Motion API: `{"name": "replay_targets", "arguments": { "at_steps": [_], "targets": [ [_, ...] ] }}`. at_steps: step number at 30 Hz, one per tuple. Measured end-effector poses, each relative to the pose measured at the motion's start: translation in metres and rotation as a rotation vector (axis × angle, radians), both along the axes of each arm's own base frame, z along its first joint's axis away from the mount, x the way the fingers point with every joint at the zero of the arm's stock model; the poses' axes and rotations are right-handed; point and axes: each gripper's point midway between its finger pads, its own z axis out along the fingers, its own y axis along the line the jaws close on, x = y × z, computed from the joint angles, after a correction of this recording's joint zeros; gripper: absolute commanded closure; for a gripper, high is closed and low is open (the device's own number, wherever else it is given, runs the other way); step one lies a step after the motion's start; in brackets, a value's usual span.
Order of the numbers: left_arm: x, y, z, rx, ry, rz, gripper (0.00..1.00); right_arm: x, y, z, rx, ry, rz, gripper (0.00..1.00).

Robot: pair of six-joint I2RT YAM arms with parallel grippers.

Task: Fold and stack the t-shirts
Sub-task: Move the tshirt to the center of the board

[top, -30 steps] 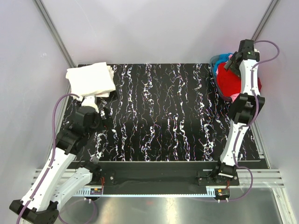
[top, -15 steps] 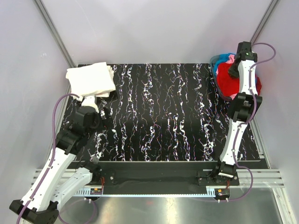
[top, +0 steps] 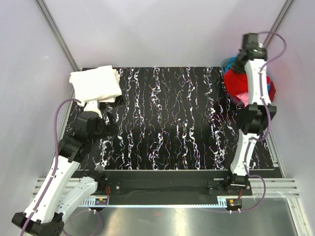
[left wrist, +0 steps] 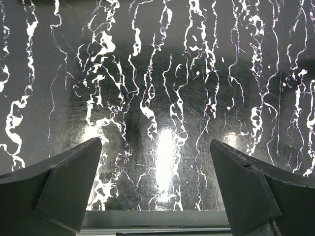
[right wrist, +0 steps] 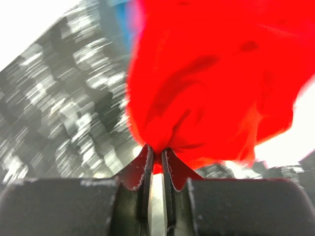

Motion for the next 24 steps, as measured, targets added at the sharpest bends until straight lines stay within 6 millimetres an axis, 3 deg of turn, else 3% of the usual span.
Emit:
{"name": "replay_targets", "arguments": {
  "at_steps": [3,6,8,10,12,13,14,15,17,18,19,21,24],
  "targets": [
    [0.001,0.004,0.0,-0.001,0.001,0.015,0.01,0.002,0.089,0.039,0.005,-0.07,0.178,1.0],
    [0.002,0.005,-0.001,0.002,0.007,0.021,0.01,-0.012,0.206,0.083,0.072,-0.166,0.431,1.0],
    [0.002,0.004,-0.003,0.005,0.014,0.02,0.01,-0.042,0.281,0.116,0.144,-0.235,0.612,1.0],
    [0.003,0.004,-0.005,0.008,0.021,0.02,0.01,-0.073,0.315,0.142,0.198,-0.277,0.712,1.0],
    [0.004,0.004,-0.006,0.01,0.029,0.021,0.01,-0.102,0.315,0.169,0.218,-0.325,0.739,0.98],
    [0.004,0.004,-0.007,0.011,0.031,0.021,0.01,-0.115,0.303,0.183,0.211,-0.357,0.725,0.98],
    [0.004,0.004,-0.007,0.012,0.032,0.021,0.01,-0.126,0.286,0.194,0.19,-0.385,0.691,0.9],
    [0.004,0.004,-0.007,0.012,0.033,0.021,0.01,-0.135,0.272,0.201,0.169,-0.407,0.659,0.77],
    [0.004,0.004,-0.007,0.013,0.033,0.022,0.01,-0.153,0.237,0.21,0.119,-0.447,0.568,0.26],
    [0.004,0.004,-0.007,0.013,0.033,0.022,0.01,-0.158,0.223,0.205,0.098,-0.444,0.52,0.01],
    [0.004,0.004,-0.007,0.013,0.033,0.022,0.01,-0.16,0.214,0.195,0.08,-0.433,0.493,0.0],
    [0.004,0.004,-0.007,0.012,0.032,0.022,0.01,-0.169,0.198,0.152,0.066,-0.362,0.429,0.0],
    [0.004,0.004,-0.007,0.013,0.033,0.022,0.01,-0.184,0.189,0.044,0.081,-0.142,0.373,0.0]
  ]
}}
